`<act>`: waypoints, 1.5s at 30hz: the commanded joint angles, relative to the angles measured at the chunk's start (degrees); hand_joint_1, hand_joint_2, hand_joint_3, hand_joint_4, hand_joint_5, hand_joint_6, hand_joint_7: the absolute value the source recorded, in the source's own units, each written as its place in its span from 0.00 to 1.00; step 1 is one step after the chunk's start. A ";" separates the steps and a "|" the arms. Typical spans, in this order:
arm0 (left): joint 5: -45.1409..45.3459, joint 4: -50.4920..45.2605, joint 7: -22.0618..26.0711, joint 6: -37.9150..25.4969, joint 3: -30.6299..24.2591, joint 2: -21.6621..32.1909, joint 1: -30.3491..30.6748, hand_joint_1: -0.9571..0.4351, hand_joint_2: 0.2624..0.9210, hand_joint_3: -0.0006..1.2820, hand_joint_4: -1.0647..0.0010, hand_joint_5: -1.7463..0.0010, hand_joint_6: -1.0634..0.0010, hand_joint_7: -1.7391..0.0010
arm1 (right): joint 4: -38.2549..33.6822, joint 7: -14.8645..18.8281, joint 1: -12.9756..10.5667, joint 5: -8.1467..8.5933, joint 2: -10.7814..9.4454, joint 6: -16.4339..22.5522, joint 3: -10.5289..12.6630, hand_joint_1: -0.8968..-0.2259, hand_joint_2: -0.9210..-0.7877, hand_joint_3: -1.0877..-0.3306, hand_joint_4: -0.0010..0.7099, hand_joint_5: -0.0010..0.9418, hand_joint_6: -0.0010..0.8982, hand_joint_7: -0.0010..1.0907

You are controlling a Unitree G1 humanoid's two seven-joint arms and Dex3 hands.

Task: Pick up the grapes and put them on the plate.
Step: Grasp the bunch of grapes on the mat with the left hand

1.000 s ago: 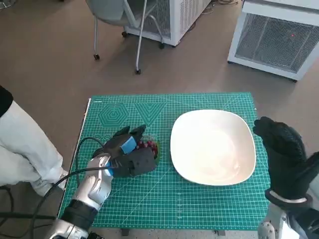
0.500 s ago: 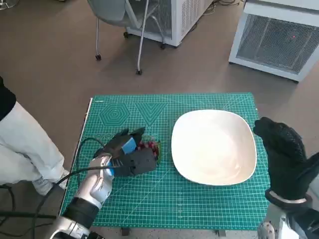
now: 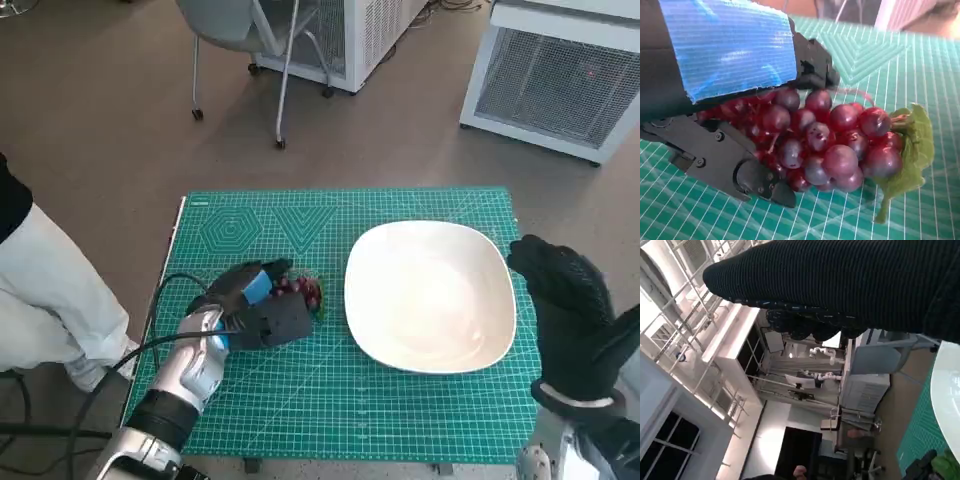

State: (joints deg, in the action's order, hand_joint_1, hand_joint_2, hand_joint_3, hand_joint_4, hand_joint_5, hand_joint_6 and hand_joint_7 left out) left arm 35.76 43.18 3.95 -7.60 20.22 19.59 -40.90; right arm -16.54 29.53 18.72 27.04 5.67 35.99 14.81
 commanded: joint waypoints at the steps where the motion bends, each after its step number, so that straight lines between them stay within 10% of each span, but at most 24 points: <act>1: 0.71 0.21 -1.26 1.48 1.47 -0.01 0.94 0.69 0.82 0.21 0.41 0.22 0.32 0.50 | -0.59 -0.11 -0.68 0.02 0.00 -0.42 0.18 0.74 0.00 0.67 0.72 0.36 0.27 0.78; 16: -0.84 1.41 -0.92 3.09 1.32 0.65 0.64 0.69 0.99 0.07 0.38 0.25 0.39 0.41 | -0.73 0.08 -0.45 0.37 0.05 -0.75 0.26 0.74 0.00 0.67 0.71 0.37 0.27 0.78; 45: -2.03 -6.16 2.99 -0.04 -0.46 1.93 1.28 0.69 1.00 0.06 0.35 0.29 0.41 0.37 | -0.57 0.05 -0.19 0.05 0.17 -0.84 0.02 0.74 0.00 0.67 0.71 0.38 0.27 0.78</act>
State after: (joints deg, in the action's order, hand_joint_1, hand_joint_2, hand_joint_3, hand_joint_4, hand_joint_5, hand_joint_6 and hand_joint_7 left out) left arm 34.53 40.04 5.39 -6.48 20.41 20.60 -40.58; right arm -16.54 29.54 19.13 27.06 5.73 35.85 14.79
